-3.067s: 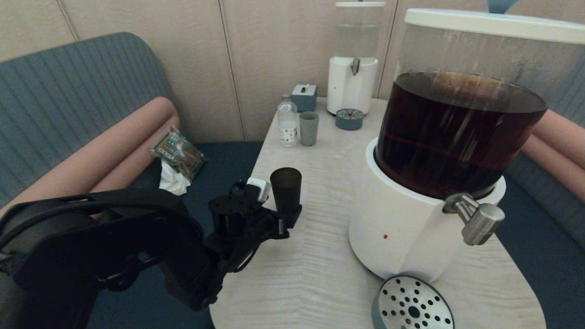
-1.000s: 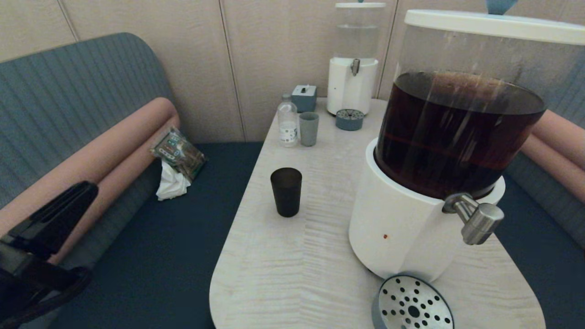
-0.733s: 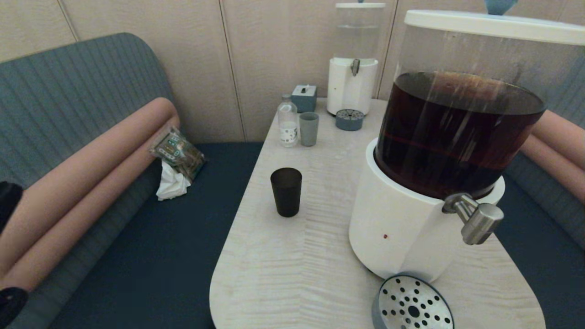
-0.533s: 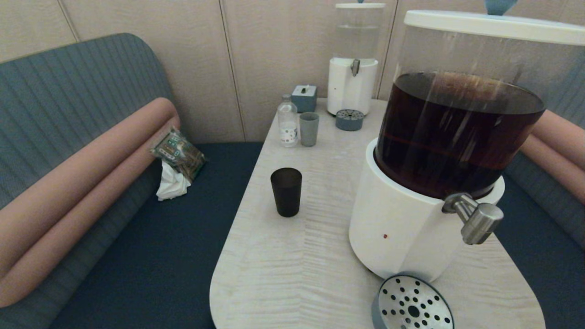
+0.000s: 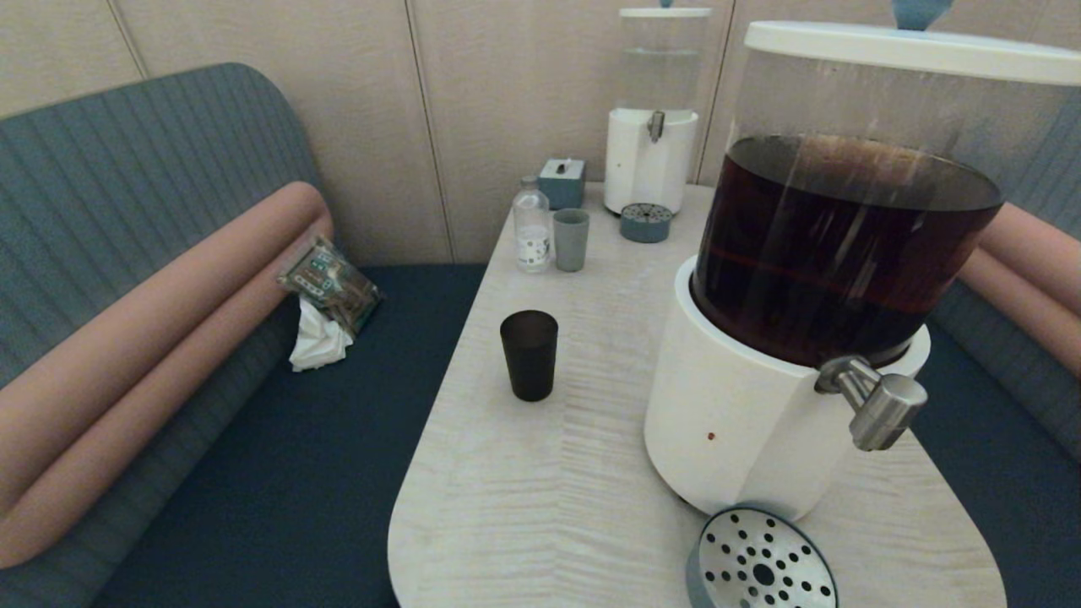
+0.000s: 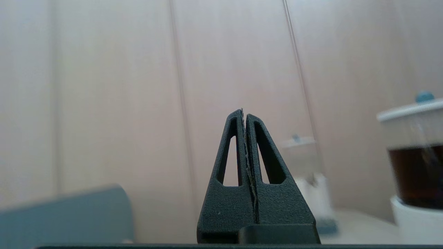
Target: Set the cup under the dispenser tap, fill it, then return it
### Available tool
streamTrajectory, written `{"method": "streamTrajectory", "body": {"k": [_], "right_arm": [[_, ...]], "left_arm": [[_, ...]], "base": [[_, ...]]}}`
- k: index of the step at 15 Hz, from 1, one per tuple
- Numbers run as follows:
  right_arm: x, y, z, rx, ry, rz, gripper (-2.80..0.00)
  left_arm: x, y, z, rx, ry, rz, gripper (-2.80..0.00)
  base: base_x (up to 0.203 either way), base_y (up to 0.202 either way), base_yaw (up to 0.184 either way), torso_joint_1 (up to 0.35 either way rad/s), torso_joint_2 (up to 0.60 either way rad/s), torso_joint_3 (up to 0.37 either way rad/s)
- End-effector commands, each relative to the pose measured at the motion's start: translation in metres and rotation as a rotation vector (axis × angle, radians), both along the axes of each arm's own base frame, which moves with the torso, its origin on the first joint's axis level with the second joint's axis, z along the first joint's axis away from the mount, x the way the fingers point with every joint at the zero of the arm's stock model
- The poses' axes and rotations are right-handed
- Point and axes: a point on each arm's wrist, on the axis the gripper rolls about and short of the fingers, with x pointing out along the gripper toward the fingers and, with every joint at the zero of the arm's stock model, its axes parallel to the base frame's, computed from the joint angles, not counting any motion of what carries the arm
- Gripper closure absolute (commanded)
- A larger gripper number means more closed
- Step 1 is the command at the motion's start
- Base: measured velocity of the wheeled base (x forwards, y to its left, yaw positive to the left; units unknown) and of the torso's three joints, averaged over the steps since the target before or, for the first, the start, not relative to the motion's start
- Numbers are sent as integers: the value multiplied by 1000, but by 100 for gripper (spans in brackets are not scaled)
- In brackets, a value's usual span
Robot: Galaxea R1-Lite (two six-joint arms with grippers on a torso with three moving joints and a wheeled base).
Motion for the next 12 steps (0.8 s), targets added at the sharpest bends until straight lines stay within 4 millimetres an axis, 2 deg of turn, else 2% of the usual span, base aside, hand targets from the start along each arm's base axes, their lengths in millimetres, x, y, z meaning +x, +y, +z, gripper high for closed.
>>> {"method": "streamTrajectory", "body": {"k": [1,2,5,7,12], "right_arm": [[1,0,-3,-1,10,1,0],[1,0,-2,-1,9,1,0],[1,0,-2,-2,8,1,0],[1,0,-2,-1,9,1,0],[1,0,-2,-1,9,1,0]], "left_arm": [[-11,-1,-15,7,-51,32,0],[-11,-1,-17,10,-38,37,0],[-4,-1,-44,25,168,56,0],[4,-1,-54,29,282,63,0],[25,1,-95,59,730,148,0]], "base": [[0,0,0,0,0,0],[0,0,0,0,0,0],[0,0,0,0,0,0],[0,0,0,0,0,0],[0,0,0,0,0,0]]}}
